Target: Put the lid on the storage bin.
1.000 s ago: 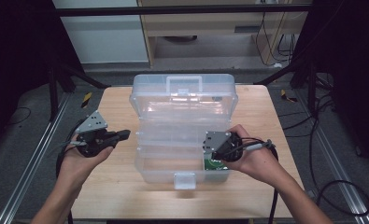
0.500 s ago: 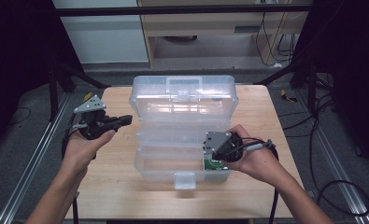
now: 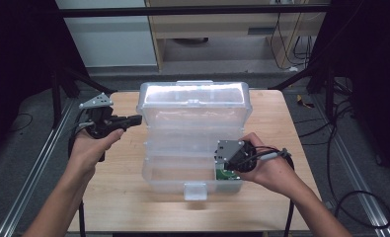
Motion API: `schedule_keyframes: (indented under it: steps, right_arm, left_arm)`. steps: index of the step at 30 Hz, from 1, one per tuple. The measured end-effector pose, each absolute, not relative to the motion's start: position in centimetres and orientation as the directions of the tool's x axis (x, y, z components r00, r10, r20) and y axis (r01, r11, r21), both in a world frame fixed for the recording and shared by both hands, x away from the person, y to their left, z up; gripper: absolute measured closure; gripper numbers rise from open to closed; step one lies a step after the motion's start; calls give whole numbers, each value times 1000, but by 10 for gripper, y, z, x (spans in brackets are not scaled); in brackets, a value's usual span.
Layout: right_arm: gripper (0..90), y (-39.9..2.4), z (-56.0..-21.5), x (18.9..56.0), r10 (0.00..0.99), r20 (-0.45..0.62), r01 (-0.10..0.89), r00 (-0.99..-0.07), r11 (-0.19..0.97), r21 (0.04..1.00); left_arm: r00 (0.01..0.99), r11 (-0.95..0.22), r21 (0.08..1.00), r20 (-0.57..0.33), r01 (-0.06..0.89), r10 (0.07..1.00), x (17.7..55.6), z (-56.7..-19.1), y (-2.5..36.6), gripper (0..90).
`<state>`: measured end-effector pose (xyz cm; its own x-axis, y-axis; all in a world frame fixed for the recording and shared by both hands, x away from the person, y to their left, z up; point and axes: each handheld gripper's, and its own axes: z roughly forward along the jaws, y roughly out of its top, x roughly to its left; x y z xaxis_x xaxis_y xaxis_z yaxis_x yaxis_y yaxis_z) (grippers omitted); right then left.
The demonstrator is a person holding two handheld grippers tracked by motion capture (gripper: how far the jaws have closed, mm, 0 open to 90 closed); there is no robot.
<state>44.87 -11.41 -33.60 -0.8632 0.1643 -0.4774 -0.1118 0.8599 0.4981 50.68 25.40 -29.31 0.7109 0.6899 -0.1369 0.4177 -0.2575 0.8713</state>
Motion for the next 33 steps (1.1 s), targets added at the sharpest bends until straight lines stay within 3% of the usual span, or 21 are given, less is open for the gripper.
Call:
schedule_keyframes:
  steps: [9,33]
  right_arm:
    - [815,-114,-337,448,164,-479,-113,-862,860,498]
    - [815,-117,-344,440,191,-451,-86,-872,847,524]
  left_arm:
    - [701,-220,867,-186,446,688,515,-296,259,900]
    - [710,-220,862,-205,457,674,503,-310,260,900]
